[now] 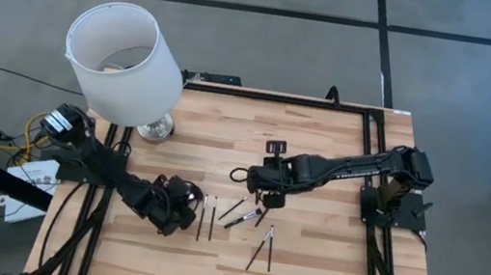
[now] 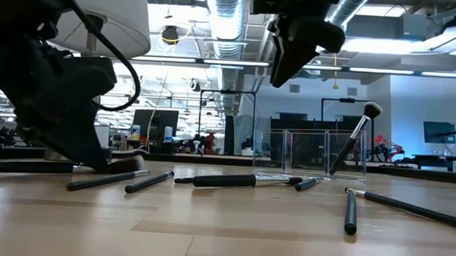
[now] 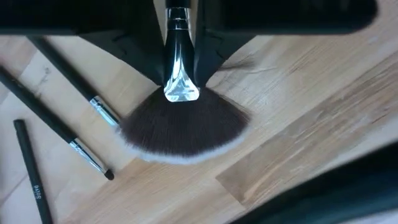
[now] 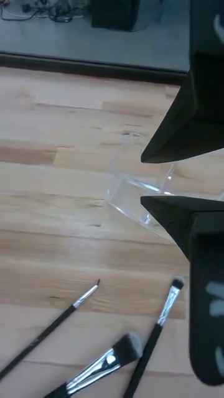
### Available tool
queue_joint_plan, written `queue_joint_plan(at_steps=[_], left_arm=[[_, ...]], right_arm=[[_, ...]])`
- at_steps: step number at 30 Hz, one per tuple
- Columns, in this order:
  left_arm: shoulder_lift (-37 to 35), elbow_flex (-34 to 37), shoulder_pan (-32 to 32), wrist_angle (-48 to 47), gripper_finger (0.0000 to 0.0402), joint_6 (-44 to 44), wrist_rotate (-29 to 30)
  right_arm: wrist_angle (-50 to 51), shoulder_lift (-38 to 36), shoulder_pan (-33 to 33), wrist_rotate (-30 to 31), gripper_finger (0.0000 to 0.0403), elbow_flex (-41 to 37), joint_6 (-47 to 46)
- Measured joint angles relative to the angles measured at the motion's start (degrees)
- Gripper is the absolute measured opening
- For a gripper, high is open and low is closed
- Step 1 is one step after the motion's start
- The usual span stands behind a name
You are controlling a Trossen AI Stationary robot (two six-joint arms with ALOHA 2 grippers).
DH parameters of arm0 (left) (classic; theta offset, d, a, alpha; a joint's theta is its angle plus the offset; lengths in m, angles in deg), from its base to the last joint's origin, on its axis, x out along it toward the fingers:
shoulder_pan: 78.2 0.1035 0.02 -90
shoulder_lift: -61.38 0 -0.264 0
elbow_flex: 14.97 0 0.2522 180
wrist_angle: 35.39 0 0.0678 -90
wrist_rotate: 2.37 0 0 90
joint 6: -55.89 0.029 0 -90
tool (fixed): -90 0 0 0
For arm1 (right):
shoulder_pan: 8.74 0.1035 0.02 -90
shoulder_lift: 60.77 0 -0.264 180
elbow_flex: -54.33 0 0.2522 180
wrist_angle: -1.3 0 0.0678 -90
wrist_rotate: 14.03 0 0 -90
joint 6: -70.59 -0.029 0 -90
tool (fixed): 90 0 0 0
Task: Put items in baskets/containers
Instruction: Put the black highlighter brush into the transparent organizer
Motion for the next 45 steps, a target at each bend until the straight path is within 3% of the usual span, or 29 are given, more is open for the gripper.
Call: queue_joint_plan(at_steps=[6,11,15,17,21,25,27,31,36,45], left_arm=[[-5.8,0.3,0.0,-0.5,0.0024,3.9,1.6],[-9.7,0.3,0.2,4.0,0.0004,9.4,7.4],[-10.7,0.1,1.5,5.5,0.0004,12.0,7.4],[-10.2,0.4,2.3,5.5,0.0004,12.8,5.4],[-7.8,0.4,3.2,5.5,0.0007,15.3,1.5],[-4.3,0.4,3.2,9.6,0.0033,18.5,-0.2],[-2.1,0.4,3.2,13.3,0.0056,20.3,-0.5],[2.1,0.4,3.2,18.6,0.0104,23.8,1.3],[6.2,0.3,2.2,19.0,0.0143,23.9,9.4],[5.4,0.4,-0.3,20.0,0.0134,23.9,11.2]], right_arm=[[-2.4,-0.2,2.7,0.9,0.0087,0.0,-1.1],[0.7,-4.8,6.8,9.0,0.0080,-0.1,-0.1],[3.0,-13.8,10.2,15.2,0.0070,-0.9,-8.9],[-4.3,-19.8,11.5,14.1,0.0066,-5.4,-11.9],[-33.5,-28.7,13.4,4.3,0.0061,-22.9,-6.7],[-61.4,-31.1,13.9,0.9,0.0062,-38.2,-1.6],[-69.2,-30.2,13.5,1.0,0.0065,-42.4,-1.1],[-73.7,-26.6,12.6,1.2,0.0083,-44.0,-3.0],[-80.1,-21.3,11.2,1.4,0.0116,-44.0,-0.1],[-84.6,-18.2,10.5,1.2,0.0161,-44.0,4.6]])
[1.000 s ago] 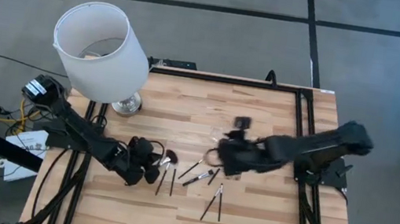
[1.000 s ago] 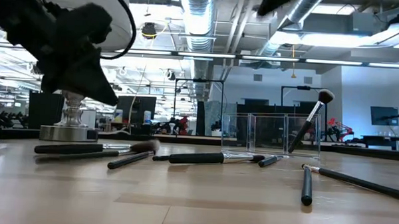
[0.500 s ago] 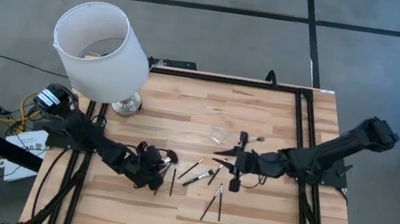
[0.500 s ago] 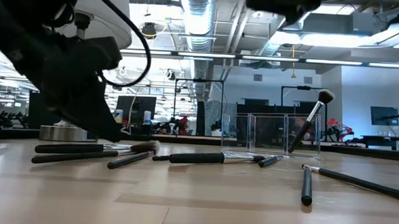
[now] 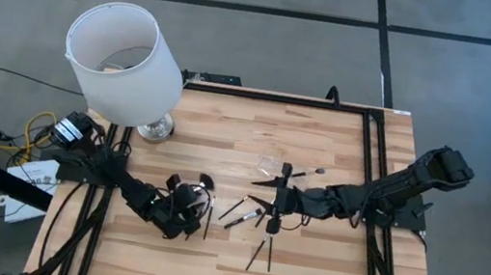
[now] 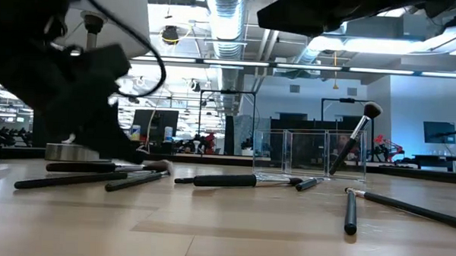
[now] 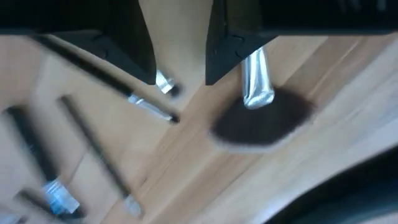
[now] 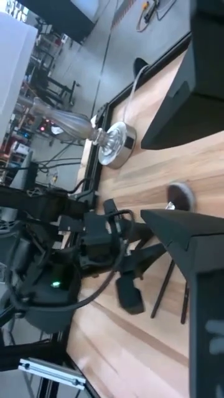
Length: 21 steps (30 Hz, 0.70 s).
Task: Put items in baskets/containers
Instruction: Put the black highlighter brush into the transparent organizer
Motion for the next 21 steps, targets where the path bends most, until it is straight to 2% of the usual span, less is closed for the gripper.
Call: queue_joint_plan(at_steps=[7,10,15,21], left_arm=[[-8.0,0.2,-0.7,-1.0,0.0118,4.2,3.0],[-9.6,2.7,-0.5,-1.0,0.0118,3.2,3.1],[-7.7,8.7,-0.3,2.3,0.0122,-5.6,3.9],[-2.4,12.2,-0.5,13.6,0.0116,-5.8,4.4]], right_arm=[[-0.3,-0.5,0.1,-0.1,0.0177,0.0,0.1],[-0.2,-0.5,0.1,-0.1,0.0178,0.0,0.1],[0.0,-0.5,0.1,-0.2,0.0174,0.0,0.1],[0.0,-0.5,-0.3,-0.2,0.0174,0.0,0.1]])
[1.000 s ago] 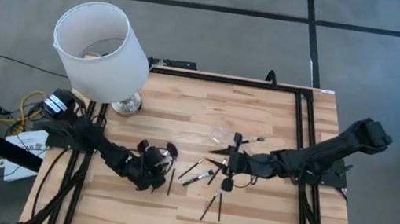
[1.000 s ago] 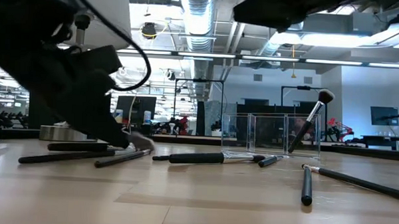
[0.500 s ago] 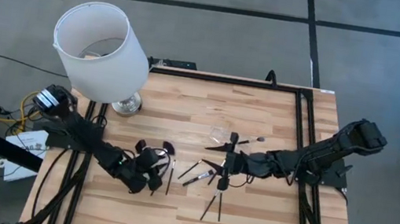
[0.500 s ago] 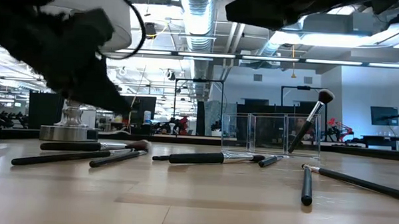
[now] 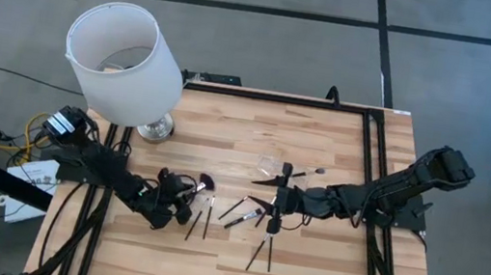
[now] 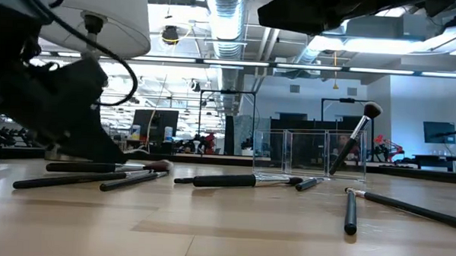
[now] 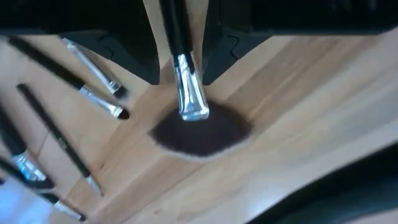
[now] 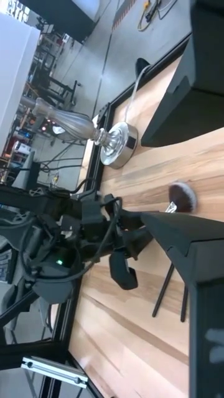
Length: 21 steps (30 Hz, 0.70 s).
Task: Put items in baskets/containers
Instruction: Put the black highlighter brush into the transparent organizer
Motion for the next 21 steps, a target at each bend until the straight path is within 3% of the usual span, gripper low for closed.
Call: queue_joint_plan(at_steps=[12,16,21], left_arm=[[11.0,-0.3,-0.9,5.4,0.0097,-4.6,6.4],[9.8,-0.1,-1.8,4.8,0.0044,-5.0,6.4],[3.7,0.1,-1.7,4.1,0.0044,-1.2,1.3]], right_arm=[[0.0,0.0,-0.1,0.0,0.0170,0.0,0.0],[0.0,0.0,-0.3,-2.5,0.0168,0.0,-0.8],[-0.8,2.7,-2.3,-7.7,0.0168,0.1,-9.0]])
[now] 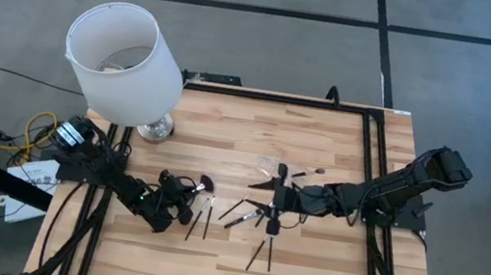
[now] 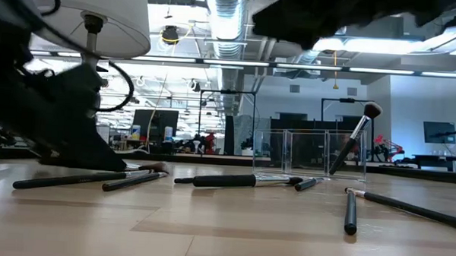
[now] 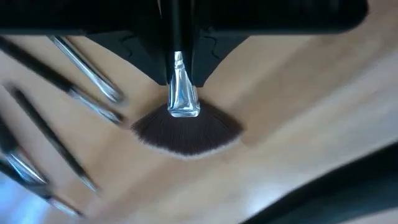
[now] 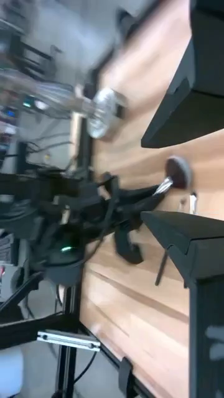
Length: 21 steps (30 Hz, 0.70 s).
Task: Put items in baskets/containers
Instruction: Put the black highlighter brush into the transparent organizer
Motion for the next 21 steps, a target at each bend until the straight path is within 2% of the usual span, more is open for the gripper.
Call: queue_joint_plan(at_steps=[2,4,9,11,16,21], left_arm=[[-3.8,0.0,-0.3,0.4,0.0044,4.1,-0.9],[-7.2,-0.2,-0.1,1.1,0.0044,7.6,0.7],[-14.6,-0.2,-0.1,1.7,0.0044,15.2,4.1],[-16.5,-0.1,-0.1,2.2,0.0044,19.0,5.3],[-18.2,-0.1,-0.1,4.3,0.0044,29.9,7.0],[-17.4,-0.1,-0.3,5.5,0.0044,35.9,8.2]], right_arm=[[-2.0,3.6,-1.4,-2.3,0.0170,0.0,-3.7],[-5.6,8.3,-2.3,-3.5,0.0170,0.0,-7.1],[-25.1,20.6,-4.9,-13.3,0.0171,0.6,-13.5],[-29.3,23.7,-5.7,-14.1,0.0171,2.2,-16.6],[-27.5,27.4,-8.3,-14.6,0.0171,6.6,-29.8],[-25.4,27.7,-10.0,-14.5,0.0171,8.2,-35.1]])
